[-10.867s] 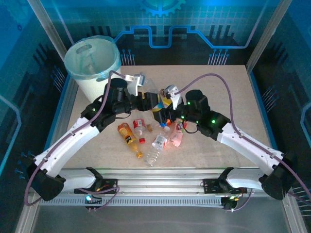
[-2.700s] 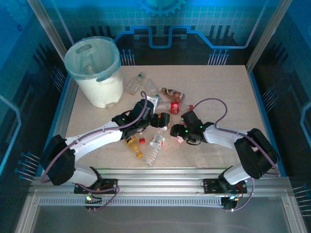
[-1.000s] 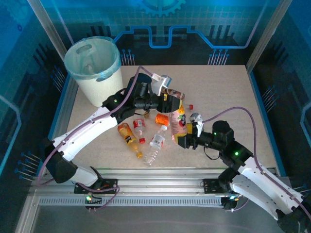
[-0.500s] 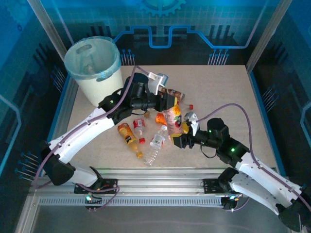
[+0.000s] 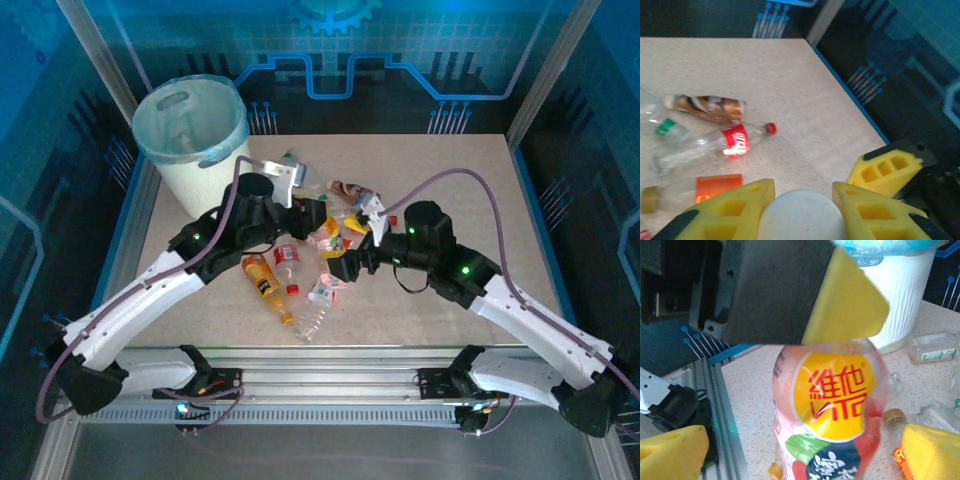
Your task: Put the plastic bottles in the bin
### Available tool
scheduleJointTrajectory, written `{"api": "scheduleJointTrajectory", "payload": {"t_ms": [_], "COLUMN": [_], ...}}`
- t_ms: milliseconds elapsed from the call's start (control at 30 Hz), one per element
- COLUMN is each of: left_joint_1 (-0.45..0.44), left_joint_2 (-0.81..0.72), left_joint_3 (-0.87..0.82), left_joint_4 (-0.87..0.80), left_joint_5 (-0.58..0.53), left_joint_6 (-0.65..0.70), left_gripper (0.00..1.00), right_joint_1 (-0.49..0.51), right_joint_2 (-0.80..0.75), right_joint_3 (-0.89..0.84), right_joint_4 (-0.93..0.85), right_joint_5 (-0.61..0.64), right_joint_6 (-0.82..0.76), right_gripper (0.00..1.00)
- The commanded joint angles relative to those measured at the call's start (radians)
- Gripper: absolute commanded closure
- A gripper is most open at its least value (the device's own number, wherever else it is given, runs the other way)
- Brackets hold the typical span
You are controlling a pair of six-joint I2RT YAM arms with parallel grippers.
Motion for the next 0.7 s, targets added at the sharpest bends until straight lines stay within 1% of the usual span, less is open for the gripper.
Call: {"api": "scheduleJointTrajectory", "payload": {"t_ms": [0, 133, 333, 500, 667], "left_joint_1": [0.032, 0.099, 0.19, 0.229, 0.268], "left_joint_2": [-0.09, -0.152, -0.198, -0.181, -0.102], "left_joint_3": [-0.025, -0.01, 0.084, 0.195, 0.34], "left_joint_4": [0.024, -0.003, -0.028, -0.013, -0.009], "left_joint_5": [-0.155, -0.219, -0.304, -0.351, -0.435], "left_joint_6": [0.047, 0.079, 0.166, 0.246, 0.336], "left_gripper": [1.0, 1.0, 1.0, 1.0, 1.0], "right_joint_1": [0.029, 0.059, 0.113, 0.145, 0.146], "right_joint_2": [0.056, 0.127, 0.221, 0.283, 0.354], "right_joint_3": [0.08, 0.153, 0.278, 0.384, 0.522], "right_joint_4": [-0.04, -0.014, -0.037, -0.072, -0.099], "right_joint_5": [0.036, 0.055, 0.082, 0.116, 0.193], "right_joint_6": [-0.03, -0.026, -0.055, -0.059, -0.03], "right_gripper": [0.0, 0.0, 0.0, 0.0, 0.02]}}
